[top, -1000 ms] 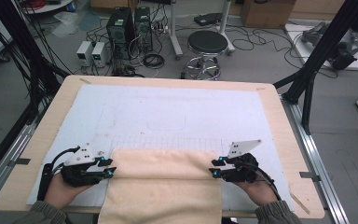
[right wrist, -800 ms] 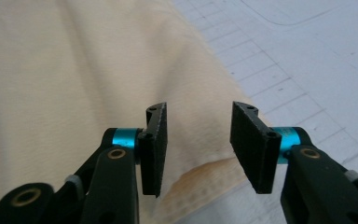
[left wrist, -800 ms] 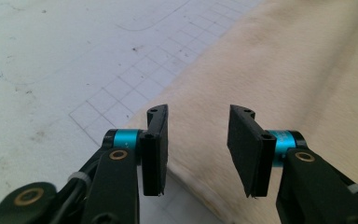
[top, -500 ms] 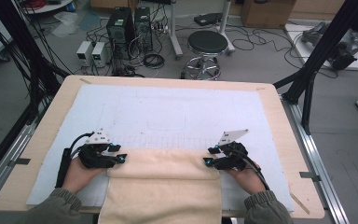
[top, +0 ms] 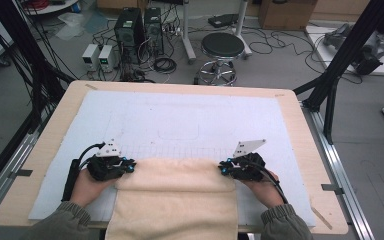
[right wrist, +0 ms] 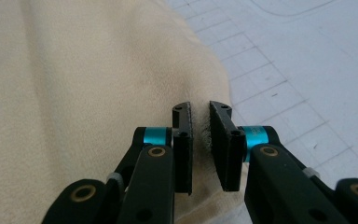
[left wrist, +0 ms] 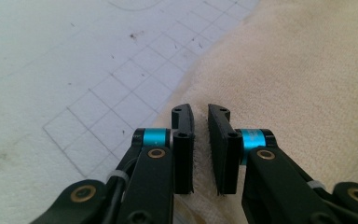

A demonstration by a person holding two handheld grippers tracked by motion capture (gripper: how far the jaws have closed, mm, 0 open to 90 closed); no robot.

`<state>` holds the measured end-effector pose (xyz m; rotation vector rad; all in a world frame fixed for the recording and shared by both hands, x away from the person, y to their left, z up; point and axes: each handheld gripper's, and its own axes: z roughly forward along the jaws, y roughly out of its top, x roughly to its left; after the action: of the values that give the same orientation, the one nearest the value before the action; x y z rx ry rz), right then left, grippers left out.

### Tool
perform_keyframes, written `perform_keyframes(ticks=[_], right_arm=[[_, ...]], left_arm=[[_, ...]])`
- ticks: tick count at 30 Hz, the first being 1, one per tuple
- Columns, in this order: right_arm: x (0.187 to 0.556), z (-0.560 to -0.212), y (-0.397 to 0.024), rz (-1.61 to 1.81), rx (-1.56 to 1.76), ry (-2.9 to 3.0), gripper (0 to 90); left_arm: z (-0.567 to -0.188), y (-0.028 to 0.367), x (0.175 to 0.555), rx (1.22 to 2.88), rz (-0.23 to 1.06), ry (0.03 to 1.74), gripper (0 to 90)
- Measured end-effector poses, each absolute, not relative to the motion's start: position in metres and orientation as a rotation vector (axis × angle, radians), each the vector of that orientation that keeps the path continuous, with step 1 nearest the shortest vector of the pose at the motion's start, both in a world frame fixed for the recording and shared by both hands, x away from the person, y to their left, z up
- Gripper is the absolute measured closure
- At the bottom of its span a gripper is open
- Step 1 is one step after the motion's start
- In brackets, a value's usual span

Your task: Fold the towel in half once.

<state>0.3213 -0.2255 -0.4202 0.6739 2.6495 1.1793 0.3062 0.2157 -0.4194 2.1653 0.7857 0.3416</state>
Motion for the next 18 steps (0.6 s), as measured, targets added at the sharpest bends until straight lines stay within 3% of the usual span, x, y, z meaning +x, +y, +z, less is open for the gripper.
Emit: perform_keyframes(ticks=[18], right_arm=[[0.312, -0.380, -0.230, 1.276, 0.619, 2.564, 80.4]], left_arm=[[-0.382, 0.225, 0.284, 2.059, 0.414, 0.720, 81.6]])
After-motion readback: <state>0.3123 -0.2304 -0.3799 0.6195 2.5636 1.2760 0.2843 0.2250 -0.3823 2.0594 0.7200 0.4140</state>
